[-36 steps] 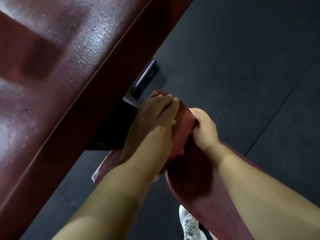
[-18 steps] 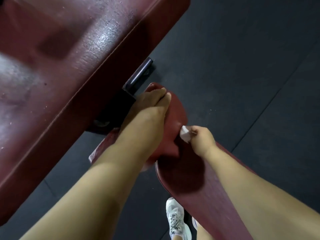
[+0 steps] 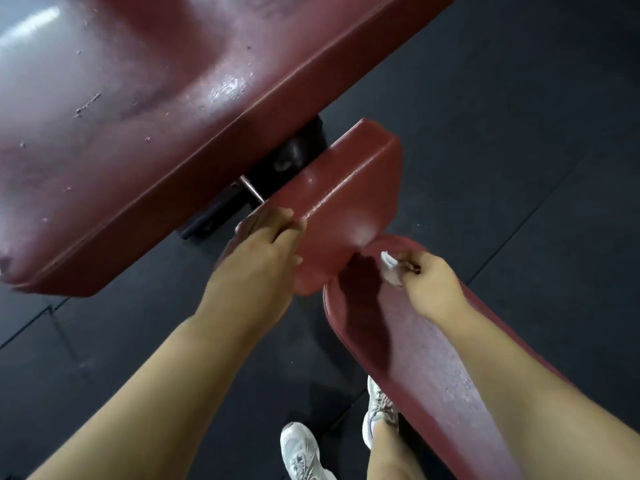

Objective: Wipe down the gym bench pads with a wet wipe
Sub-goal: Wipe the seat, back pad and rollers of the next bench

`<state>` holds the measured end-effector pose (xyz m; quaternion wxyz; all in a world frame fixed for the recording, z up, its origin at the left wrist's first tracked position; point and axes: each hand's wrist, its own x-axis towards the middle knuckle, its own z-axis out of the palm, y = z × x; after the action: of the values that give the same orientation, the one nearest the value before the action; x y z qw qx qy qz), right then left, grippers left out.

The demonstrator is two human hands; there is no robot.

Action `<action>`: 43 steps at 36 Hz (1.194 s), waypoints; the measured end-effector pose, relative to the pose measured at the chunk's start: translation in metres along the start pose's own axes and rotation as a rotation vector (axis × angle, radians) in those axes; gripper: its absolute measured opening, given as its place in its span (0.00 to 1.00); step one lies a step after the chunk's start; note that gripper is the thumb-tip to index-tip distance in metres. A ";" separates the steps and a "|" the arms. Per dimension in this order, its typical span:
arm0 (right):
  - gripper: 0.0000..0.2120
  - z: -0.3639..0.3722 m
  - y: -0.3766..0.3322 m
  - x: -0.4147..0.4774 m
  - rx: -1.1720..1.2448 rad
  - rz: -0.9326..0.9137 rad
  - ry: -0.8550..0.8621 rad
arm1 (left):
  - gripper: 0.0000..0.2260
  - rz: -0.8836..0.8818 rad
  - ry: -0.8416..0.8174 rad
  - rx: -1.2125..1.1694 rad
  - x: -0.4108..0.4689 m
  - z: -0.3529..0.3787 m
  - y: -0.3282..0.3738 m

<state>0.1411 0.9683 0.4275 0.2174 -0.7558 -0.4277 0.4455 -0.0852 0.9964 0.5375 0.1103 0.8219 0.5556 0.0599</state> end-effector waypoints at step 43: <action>0.13 0.071 -0.058 -0.014 0.026 -1.205 0.750 | 0.11 0.206 0.715 -0.388 -0.008 0.078 -0.066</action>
<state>0.0499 0.9840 0.4397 0.5677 -0.4873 -0.6625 -0.0374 -0.1301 1.0041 0.4456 0.0569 0.7647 0.4521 0.4557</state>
